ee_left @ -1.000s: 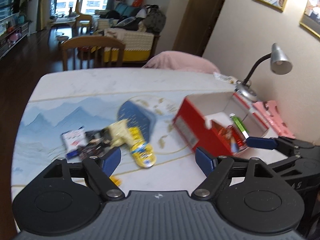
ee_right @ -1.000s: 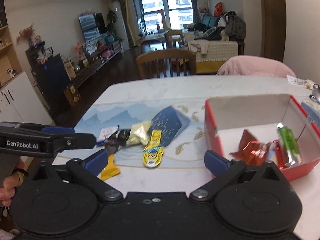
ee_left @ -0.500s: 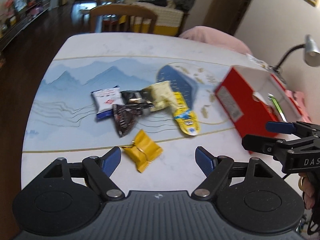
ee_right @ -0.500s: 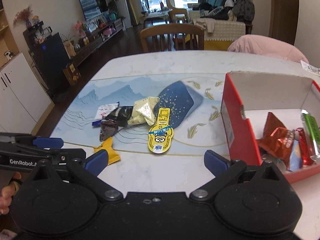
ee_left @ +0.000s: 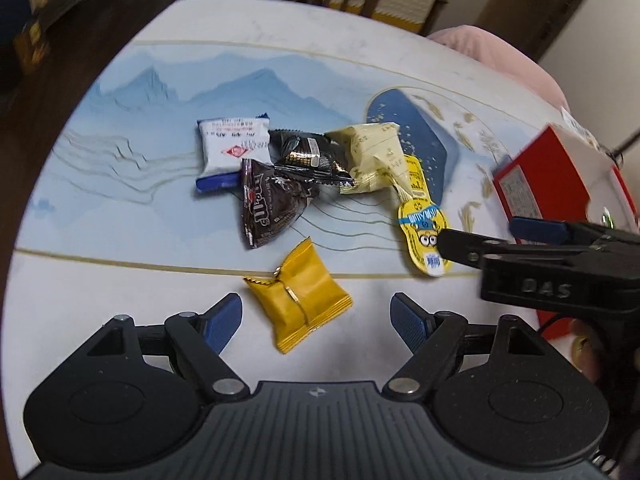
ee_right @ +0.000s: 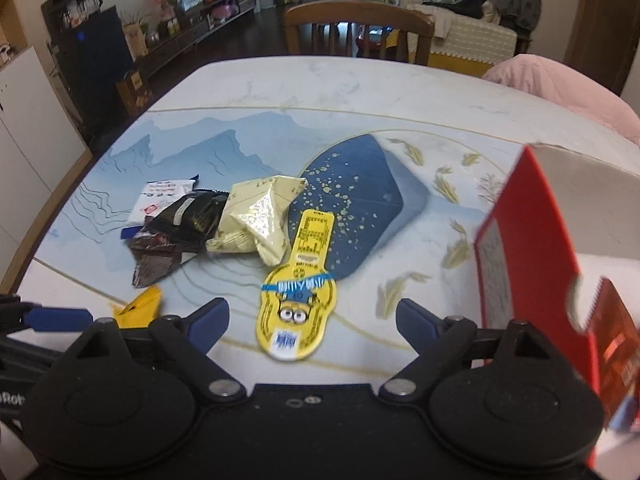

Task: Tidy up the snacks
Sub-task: 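Grasp the yellow square wrapper with the left gripper while the right grasps the Minions pouch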

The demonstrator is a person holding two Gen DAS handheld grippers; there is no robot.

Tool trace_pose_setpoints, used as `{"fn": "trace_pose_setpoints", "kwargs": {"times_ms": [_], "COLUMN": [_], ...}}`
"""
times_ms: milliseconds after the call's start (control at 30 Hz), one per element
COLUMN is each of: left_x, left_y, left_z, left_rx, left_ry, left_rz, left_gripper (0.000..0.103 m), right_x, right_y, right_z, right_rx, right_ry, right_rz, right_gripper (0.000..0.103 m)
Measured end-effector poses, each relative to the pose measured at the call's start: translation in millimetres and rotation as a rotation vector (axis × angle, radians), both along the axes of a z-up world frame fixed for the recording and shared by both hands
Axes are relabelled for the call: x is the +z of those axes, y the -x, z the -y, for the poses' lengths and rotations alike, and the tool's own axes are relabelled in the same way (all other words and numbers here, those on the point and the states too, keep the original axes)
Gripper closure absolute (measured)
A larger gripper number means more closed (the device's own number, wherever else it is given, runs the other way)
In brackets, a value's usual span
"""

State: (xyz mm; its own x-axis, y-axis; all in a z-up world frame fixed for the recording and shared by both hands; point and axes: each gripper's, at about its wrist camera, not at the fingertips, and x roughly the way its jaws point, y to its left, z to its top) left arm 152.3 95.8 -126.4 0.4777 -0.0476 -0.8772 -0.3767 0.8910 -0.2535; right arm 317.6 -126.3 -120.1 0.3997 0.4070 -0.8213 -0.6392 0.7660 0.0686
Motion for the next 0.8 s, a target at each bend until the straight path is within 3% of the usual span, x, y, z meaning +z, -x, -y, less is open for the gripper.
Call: {"fn": "trace_pose_setpoints", "kwargs": {"times_ms": [233, 600, 800], "left_x": [-9.3, -22.2, -20.1], "left_y": [-21.0, -26.8, -24.2], "left_z": [-3.6, -0.8, -2.0], "left_rx": [0.099, 0.137, 0.135], "left_ry": [0.039, -0.026, -0.024], "left_rz": [-0.067, -0.122, -0.112], "left_gripper": [0.022, 0.026, 0.044], "right_x": [-13.9, -26.4, -27.5], "right_y": [-21.6, -18.6, -13.9], "right_z": [-21.7, -35.6, -37.5], "right_rx": [0.003, 0.005, 0.021], "right_ry": [0.035, 0.099, 0.101], "right_rz": [-0.047, -0.021, -0.017], "right_gripper": [0.019, 0.033, 0.049]}}
